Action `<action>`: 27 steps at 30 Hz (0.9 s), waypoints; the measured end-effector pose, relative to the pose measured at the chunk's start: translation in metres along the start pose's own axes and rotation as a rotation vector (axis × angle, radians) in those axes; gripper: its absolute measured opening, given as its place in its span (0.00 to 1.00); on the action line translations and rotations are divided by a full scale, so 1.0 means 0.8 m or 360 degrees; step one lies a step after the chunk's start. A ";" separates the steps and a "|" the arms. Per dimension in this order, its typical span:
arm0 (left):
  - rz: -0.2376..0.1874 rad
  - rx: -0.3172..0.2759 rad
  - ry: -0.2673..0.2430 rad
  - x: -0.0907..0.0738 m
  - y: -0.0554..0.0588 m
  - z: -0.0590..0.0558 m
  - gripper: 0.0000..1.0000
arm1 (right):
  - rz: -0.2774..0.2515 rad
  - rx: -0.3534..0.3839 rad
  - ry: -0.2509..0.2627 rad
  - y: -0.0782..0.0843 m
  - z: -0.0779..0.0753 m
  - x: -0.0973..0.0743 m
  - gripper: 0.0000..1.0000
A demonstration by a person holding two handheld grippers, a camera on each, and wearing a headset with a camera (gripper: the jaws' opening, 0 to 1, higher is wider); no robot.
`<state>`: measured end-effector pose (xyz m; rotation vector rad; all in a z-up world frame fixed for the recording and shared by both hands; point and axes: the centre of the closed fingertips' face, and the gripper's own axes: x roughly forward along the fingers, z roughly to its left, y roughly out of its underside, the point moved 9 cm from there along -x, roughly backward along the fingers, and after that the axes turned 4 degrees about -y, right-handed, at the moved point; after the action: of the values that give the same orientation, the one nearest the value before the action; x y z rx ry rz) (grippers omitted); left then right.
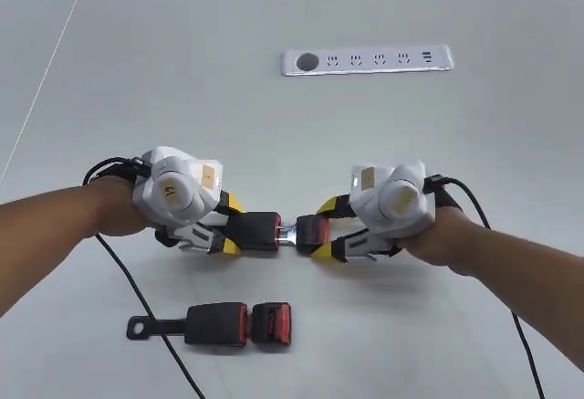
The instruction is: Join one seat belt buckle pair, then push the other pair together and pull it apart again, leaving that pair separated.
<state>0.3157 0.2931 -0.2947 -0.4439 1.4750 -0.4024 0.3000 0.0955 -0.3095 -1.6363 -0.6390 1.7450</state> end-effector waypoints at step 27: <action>0.0077 0.0023 0.0004 0.005 0.000 0.000 0.31 | 0.0062 0.0082 0.0018 -0.020 0.001 0.020 0.33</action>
<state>0.3162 0.2908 -0.2981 -0.3956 1.4817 -0.3748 0.3014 0.1181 -0.3083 -1.6321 -0.5555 1.7640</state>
